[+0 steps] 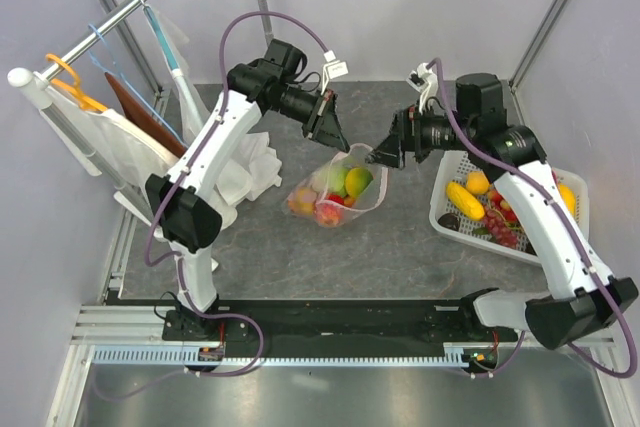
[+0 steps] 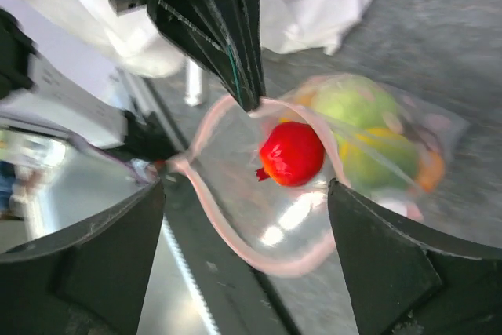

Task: Place the food in the zip-top bag and seal the zipper
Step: Adjust the zipper food storage bag at the center of the board, then zip the zipper food storage bag at the center of the board.

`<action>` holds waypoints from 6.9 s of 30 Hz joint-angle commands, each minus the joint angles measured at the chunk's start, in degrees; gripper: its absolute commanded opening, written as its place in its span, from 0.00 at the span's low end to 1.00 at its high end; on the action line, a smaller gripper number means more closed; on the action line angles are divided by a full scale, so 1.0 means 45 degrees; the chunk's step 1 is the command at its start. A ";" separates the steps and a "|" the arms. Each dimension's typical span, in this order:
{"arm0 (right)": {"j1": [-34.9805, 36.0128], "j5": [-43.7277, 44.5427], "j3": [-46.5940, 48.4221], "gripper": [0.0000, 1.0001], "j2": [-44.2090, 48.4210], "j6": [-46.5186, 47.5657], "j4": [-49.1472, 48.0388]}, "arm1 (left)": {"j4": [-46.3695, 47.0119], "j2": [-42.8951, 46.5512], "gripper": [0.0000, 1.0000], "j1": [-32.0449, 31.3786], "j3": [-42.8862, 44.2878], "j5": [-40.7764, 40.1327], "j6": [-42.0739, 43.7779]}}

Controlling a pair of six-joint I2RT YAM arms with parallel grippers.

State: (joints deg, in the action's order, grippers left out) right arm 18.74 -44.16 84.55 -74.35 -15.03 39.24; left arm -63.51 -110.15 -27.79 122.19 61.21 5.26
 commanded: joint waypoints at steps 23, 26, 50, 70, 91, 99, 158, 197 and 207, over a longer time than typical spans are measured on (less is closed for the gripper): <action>-0.0142 0.0030 -0.5758 0.74 0.4570 1.4004 -0.1433 | -0.5458 -0.0269 0.02 0.0180 0.0776 0.3019 0.6058; -0.0122 -0.0011 -0.6482 0.69 0.4297 1.3380 -0.2761 | -0.5458 -0.0210 0.02 0.0180 0.0737 0.3038 0.6098; -0.0102 -0.0421 -0.6759 0.25 0.3045 1.1971 -0.4544 | -0.5458 0.0356 0.02 -0.0387 0.0053 0.3233 0.6527; -0.0083 0.1297 -0.2351 0.00 0.2246 1.1094 0.0648 | 0.1632 0.5119 1.00 -0.0191 -0.3768 -0.2917 0.4725; -0.0044 0.0986 -0.0234 0.00 0.2321 1.1795 0.2412 | 0.4874 0.5631 1.00 -0.2320 -0.7036 -0.6688 0.6664; -0.0024 0.0966 -0.0645 0.00 0.2810 1.2596 0.2587 | 0.6203 0.5552 1.00 -0.2087 -0.7448 -0.8623 0.6000; -0.1548 0.0474 -0.8978 0.98 0.8453 0.4143 -0.4958 | 0.0929 0.1841 0.02 0.0218 -0.1256 -0.5380 0.1977; -0.1548 0.0107 -0.8301 0.00 0.5975 0.6152 -0.6475 | 0.1391 0.4238 0.98 -0.1278 -0.2073 -0.3797 0.6486; -0.1528 -0.0030 -0.8047 0.00 0.6111 0.5995 -0.6475 | 0.4130 0.3580 0.73 -0.4565 -0.2994 -0.5613 0.6995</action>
State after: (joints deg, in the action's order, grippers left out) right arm 11.88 -42.26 45.43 -48.05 11.27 11.68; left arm -50.70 -90.26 -46.00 107.02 40.14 32.93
